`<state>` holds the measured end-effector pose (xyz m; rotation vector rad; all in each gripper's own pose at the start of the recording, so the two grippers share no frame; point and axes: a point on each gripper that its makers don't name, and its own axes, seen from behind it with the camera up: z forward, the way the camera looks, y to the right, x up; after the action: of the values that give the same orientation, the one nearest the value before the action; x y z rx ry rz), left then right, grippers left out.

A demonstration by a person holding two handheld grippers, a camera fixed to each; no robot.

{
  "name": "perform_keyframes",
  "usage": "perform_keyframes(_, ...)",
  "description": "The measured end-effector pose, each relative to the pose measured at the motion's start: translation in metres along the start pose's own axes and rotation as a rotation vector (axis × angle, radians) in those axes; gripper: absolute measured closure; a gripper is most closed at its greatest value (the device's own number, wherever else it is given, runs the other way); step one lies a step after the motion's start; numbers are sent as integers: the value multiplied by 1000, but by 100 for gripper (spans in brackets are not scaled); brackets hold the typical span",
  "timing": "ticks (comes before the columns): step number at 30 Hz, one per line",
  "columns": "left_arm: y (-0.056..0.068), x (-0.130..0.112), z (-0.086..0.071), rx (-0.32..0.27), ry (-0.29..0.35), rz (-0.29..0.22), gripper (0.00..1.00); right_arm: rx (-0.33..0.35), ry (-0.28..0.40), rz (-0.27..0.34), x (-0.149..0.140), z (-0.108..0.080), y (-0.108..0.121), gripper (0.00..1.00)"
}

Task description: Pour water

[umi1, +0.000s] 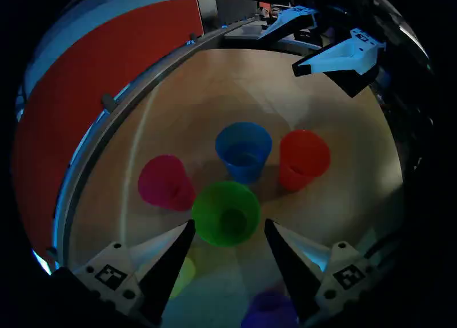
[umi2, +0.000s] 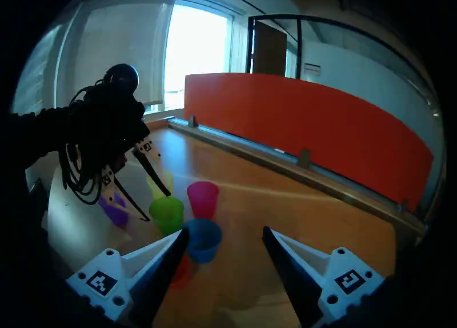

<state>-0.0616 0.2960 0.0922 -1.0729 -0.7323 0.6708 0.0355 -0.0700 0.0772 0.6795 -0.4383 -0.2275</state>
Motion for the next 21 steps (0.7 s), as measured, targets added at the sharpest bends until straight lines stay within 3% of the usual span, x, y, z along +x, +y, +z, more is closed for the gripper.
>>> perform_keyframes(21, -3, 2, 19, -12, -34, 21, 10, 6, -11, -1, -6, 4, 0, 1)
